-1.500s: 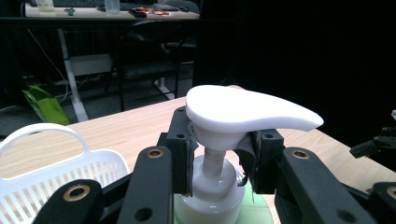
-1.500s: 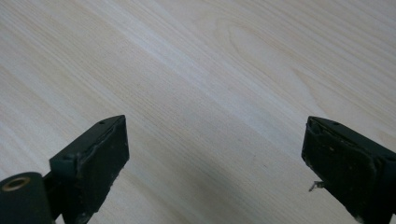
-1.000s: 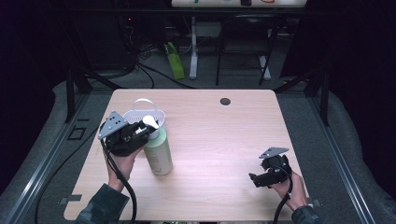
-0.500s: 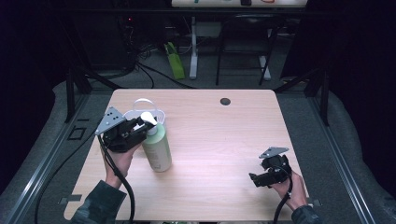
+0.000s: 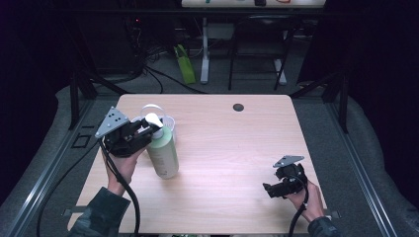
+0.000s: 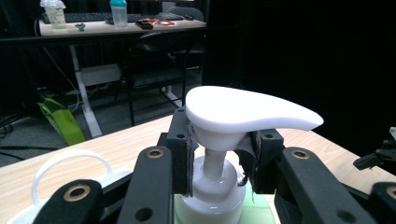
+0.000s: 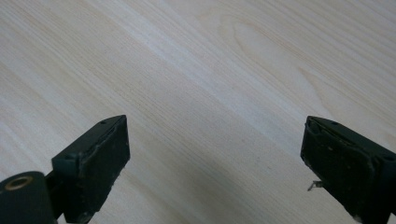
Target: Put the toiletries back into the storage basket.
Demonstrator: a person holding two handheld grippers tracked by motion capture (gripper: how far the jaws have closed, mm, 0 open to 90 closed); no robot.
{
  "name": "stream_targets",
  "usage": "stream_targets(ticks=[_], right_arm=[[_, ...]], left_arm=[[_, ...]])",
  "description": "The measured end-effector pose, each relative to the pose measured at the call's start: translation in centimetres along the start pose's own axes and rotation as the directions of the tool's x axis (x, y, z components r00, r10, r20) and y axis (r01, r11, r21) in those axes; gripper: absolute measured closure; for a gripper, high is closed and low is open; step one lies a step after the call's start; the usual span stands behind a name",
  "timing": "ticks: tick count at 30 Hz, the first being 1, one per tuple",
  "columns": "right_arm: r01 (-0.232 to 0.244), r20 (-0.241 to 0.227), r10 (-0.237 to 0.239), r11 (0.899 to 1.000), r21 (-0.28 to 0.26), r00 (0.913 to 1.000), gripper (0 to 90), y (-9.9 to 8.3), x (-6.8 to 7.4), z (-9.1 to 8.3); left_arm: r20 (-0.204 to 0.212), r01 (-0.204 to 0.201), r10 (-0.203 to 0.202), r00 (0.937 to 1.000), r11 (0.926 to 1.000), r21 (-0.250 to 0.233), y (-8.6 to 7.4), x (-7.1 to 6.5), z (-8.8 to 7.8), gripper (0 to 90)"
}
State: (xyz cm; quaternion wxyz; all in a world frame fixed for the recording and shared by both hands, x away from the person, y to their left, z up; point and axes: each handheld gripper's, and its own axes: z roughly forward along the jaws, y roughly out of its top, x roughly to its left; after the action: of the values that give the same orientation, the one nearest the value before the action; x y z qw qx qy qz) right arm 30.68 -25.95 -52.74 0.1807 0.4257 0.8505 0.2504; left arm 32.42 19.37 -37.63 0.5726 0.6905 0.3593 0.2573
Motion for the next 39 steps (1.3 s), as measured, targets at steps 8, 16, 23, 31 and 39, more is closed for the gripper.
stream_targets(ticks=[8, 16, 23, 31, 39], right_arm=[[0.000, 0.001, 0.000, 1.000, -0.002, 1.0000, 7.5, 0.0, 0.0, 0.0], [-0.005, 0.002, 0.005, 1.000, -0.001, 1.0000, 7.7, 0.0, -0.1, 0.0], [-0.001, 0.002, 0.001, 1.000, -0.006, 1.0000, 7.6, 0.0, -0.2, -0.1], [0.002, 0.010, -0.002, 1.000, -0.003, 0.9999, 7.7, 0.1, 0.0, -0.1], [-0.006, 0.005, 0.006, 1.000, -0.008, 1.0000, 7.6, 0.0, -0.1, -0.1]], left_arm=[[-0.006, 0.010, -0.010, 0.9999, 0.9999, -0.005, 0.6, 0.4, -0.1, 67.6], [-0.010, 0.004, -0.004, 0.9999, 1.0000, -0.008, 1.6, 0.7, -0.1, 67.6], [-0.025, -0.016, 0.016, 0.9996, 0.9999, -0.002, 2.7, 0.9, -0.2, 67.6], [-0.021, -0.019, 0.019, 0.9996, 0.9996, -0.019, 4.0, 1.2, -0.3, 67.6], [-0.023, -0.025, 0.025, 0.9994, 0.9990, -0.036, 5.1, 1.4, -0.4, 67.7]])
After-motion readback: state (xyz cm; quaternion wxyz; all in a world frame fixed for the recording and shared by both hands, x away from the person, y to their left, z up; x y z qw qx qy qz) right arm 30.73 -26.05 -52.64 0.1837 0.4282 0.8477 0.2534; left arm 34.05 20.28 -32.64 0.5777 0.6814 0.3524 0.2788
